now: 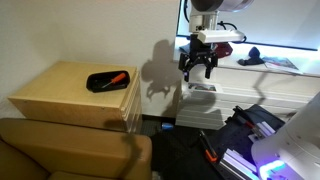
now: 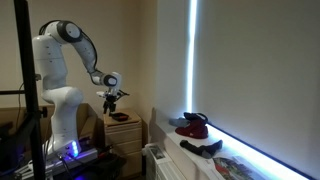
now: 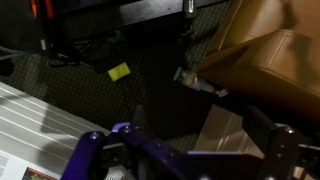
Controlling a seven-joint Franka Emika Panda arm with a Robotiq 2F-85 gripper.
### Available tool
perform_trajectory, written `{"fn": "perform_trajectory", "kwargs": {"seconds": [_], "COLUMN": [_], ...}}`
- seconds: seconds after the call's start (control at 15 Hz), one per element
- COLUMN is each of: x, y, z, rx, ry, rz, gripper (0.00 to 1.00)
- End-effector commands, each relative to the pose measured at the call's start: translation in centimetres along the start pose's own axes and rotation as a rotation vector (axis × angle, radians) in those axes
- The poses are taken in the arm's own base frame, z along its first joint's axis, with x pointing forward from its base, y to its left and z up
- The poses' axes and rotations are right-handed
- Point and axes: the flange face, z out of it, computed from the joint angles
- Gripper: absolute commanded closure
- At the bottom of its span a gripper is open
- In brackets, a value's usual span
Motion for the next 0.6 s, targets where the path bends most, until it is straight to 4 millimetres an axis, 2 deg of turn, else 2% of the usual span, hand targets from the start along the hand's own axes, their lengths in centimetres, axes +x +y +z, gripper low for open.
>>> {"fn": "perform_trajectory", "kwargs": {"seconds": [0.0, 0.2, 0.33, 0.53], "x": [-0.1, -0.8, 1.3, 4.7], "y": [0.0, 2.1, 0.3, -4.8], "z": [-0.2, 2.9, 3.6, 5.4], "rx": [0.0, 0.002, 0.053, 0.121], "ry": [-0.002, 0.085, 0.169, 0.298], "rz": [-0.002, 0.023, 0.045, 0.069], "gripper": [0.0, 0.0, 0.0, 0.0]}}
